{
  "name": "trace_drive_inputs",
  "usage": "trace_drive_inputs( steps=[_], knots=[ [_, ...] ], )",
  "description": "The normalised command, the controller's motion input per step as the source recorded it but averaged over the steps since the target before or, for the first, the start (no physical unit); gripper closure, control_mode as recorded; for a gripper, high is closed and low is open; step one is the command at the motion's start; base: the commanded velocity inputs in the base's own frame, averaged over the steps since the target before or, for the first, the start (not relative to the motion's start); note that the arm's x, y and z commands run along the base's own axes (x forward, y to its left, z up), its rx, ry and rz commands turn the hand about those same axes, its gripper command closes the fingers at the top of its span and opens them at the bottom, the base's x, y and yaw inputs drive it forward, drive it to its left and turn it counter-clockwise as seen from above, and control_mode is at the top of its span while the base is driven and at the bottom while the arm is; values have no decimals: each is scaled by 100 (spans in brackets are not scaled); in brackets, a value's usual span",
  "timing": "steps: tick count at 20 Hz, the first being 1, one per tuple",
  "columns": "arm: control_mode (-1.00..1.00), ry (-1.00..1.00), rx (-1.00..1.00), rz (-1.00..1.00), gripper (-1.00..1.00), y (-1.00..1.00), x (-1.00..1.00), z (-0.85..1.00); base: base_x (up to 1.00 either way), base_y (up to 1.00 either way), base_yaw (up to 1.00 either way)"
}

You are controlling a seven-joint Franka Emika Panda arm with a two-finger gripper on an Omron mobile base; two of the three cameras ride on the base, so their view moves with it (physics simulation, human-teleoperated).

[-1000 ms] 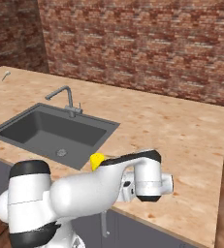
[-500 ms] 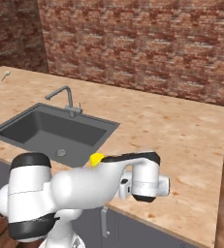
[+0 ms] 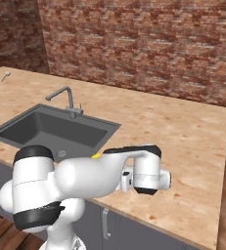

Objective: Move the cup from next to the sink to the open cabinet. Then, move the bowl with the peach to the fridge to clear the area for faucet cleaning.

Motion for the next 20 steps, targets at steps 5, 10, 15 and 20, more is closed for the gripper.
trace_drive_inputs(
  steps=[5,10,15,20],
  knots=[
    [-100,1,0,-1,-100,22,0,0,0,0,0],
    [-100,0,0,-1,-100,36,8,0,0,0,0],
    [-100,0,0,-6,-100,17,15,0,0,0,0],
    [-100,0,0,-10,-100,4,8,0,0,0,0]
  ],
)
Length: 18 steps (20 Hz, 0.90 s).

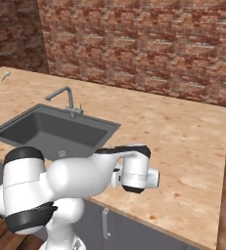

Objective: Move the cup from next to the sink to the open cabinet. Then, move the bowl with the peach to the fridge to clear the area for faucet cleaning.

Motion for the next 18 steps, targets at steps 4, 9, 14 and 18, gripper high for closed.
trace_drive_inputs(
  steps=[4,9,14,18],
  knots=[
    [-100,0,0,-12,-100,0,-1,0,0,0,0],
    [-100,0,0,-4,-100,0,-8,0,0,0,0],
    [-100,0,0,0,-100,-31,21,-3,0,0,0],
    [-100,0,0,0,-100,-34,8,0,0,0,0]
  ],
)
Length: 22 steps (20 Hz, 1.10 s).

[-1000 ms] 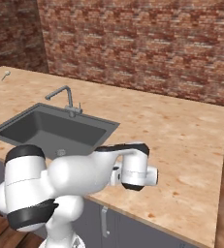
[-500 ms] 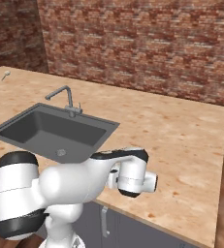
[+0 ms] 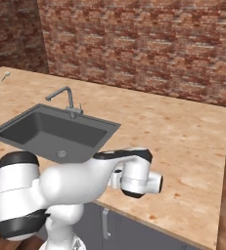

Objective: Move the cup from next to the sink to the open cabinet. Then, move the bowl with the peach to the fridge to clear the area for faucet cleaning.

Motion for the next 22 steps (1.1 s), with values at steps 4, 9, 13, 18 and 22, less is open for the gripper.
trace_drive_inputs(
  steps=[4,9,13,18,22],
  knots=[
    [-100,0,0,0,-100,-22,0,0,0,0,0],
    [-100,0,0,2,-100,0,6,-7,0,0,0],
    [-100,0,0,0,-100,0,21,-17,0,0,0],
    [-100,0,0,2,-100,0,12,-27,0,0,0],
    [-100,0,0,2,-100,0,14,-26,0,0,0]
  ],
)
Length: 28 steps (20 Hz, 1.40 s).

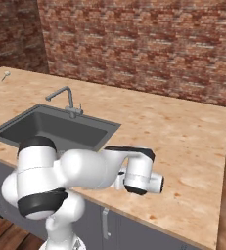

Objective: Move the cup from next to the sink to the open cabinet. Then, move the bowl with the peach to the fridge to clear the area for faucet cleaning.

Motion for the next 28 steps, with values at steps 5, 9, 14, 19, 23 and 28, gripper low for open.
trace_drive_inputs(
  steps=[5,9,14,19,23,28],
  knots=[
    [-100,0,0,0,-100,0,22,-10,0,0,0],
    [-100,0,0,0,-100,0,15,-6,0,0,0],
    [-100,0,0,0,-100,0,13,-5,0,0,0],
    [-100,0,0,0,-100,4,1,-3,0,0,0],
    [-100,0,0,0,-100,9,0,0,0,0,0],
    [-100,0,0,0,-100,15,0,0,0,0,0]
  ],
)
